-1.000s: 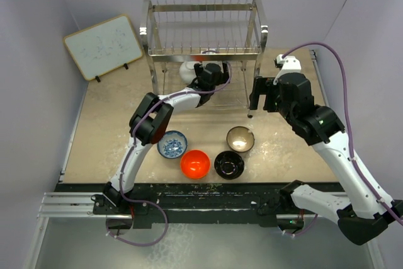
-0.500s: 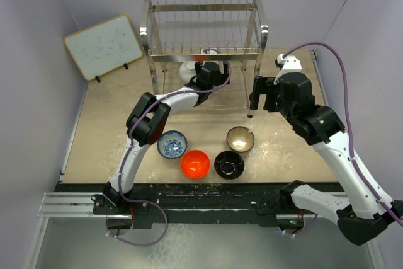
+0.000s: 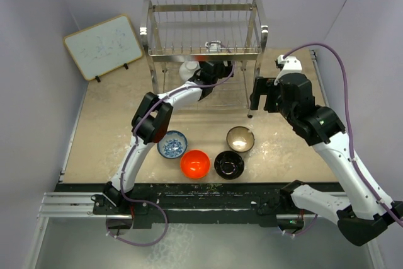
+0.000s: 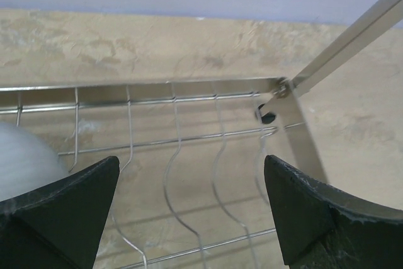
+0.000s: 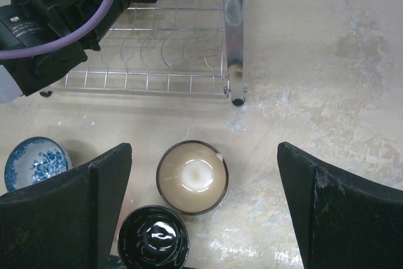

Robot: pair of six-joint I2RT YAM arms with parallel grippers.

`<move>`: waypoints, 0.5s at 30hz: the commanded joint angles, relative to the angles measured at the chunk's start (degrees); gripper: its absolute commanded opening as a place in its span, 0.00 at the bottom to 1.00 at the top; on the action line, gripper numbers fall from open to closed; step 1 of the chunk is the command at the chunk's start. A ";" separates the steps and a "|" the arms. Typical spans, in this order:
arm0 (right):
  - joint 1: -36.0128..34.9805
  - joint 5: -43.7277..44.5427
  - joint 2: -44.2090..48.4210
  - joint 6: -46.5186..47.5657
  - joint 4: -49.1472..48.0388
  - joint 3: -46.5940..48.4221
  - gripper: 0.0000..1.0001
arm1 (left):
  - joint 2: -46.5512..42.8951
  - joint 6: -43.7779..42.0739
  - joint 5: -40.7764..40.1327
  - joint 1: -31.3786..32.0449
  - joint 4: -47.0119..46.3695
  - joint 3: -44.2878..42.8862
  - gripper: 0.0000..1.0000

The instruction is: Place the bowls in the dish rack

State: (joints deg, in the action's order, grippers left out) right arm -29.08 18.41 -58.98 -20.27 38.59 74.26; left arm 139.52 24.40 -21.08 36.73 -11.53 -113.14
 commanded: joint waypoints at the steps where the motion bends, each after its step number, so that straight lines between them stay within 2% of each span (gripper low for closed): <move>1: 0.52 -0.14 1.08 0.53 -1.83 -0.85 0.99 | -0.04 -1.33 -3.42 -1.35 1.85 -0.33 0.99; 7: 0.60 -0.87 0.97 0.32 -2.53 -1.52 0.98 | -1.28 -3.42 -8.19 -2.02 3.39 2.09 0.99; 15: 0.70 -1.42 1.06 0.06 -2.74 -2.06 0.98 | -5.27 1.16 -15.28 -3.19 4.33 9.15 0.99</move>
State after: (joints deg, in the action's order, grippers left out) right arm -28.73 18.02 -58.74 -20.29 38.13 72.34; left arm 138.89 24.47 -27.20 36.62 -9.06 -106.89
